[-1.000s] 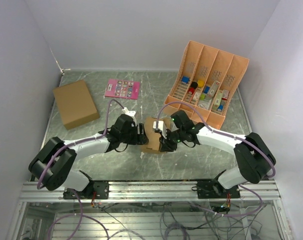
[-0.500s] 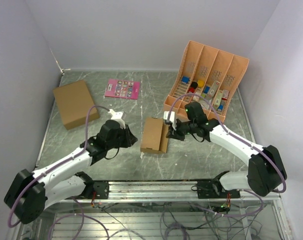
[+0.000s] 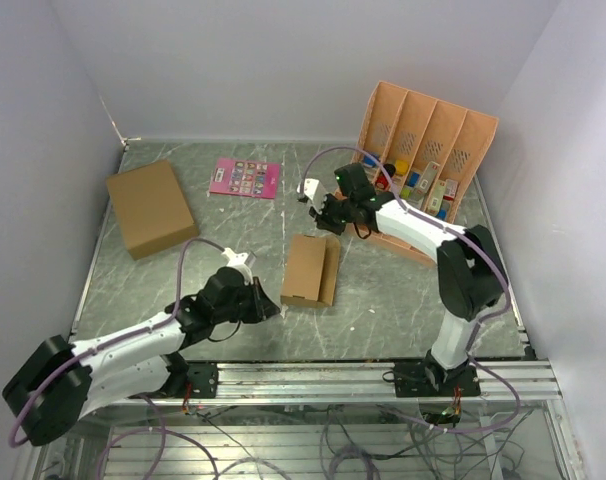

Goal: Fold the paper box

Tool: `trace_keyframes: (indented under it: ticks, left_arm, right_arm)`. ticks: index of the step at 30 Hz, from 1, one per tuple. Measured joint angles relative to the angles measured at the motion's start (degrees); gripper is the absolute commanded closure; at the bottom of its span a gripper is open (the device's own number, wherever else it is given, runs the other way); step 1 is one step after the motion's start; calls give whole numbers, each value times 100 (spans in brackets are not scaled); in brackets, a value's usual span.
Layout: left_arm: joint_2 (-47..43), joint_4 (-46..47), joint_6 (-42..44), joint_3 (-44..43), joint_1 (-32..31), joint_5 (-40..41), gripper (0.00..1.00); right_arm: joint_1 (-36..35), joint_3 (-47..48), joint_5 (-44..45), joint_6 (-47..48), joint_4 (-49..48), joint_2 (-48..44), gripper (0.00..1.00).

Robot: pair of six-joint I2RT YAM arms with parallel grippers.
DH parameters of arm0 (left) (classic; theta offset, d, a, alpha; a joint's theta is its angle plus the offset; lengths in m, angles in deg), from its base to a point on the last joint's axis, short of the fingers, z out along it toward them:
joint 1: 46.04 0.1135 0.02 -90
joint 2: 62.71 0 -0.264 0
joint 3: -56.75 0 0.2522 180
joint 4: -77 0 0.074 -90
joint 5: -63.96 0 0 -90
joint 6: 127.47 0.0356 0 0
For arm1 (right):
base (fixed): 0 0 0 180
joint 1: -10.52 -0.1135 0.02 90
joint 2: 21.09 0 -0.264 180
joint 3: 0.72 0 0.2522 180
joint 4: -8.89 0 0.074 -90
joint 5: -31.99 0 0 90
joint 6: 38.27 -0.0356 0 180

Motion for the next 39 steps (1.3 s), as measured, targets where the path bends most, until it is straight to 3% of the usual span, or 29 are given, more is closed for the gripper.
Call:
trace_keyframes:
  ticks: [10,16,29,39]
  left_arm:
    - [1770,667,33,-396,-22,39,83]
    - [2046,529,214,-817,42,284,81]
    - [2374,-664,903,-1451,684,610,79]
    - [3265,-1182,1725,-2721,931,756,76]
  right_arm:
    - [2,299,608,70,310,713,100]
    - [2,170,457,221,415,678,100]
    - [76,-1276,26,389,713,-831,100]
    - [-153,-2304,-426,525,1390,-1698,100]
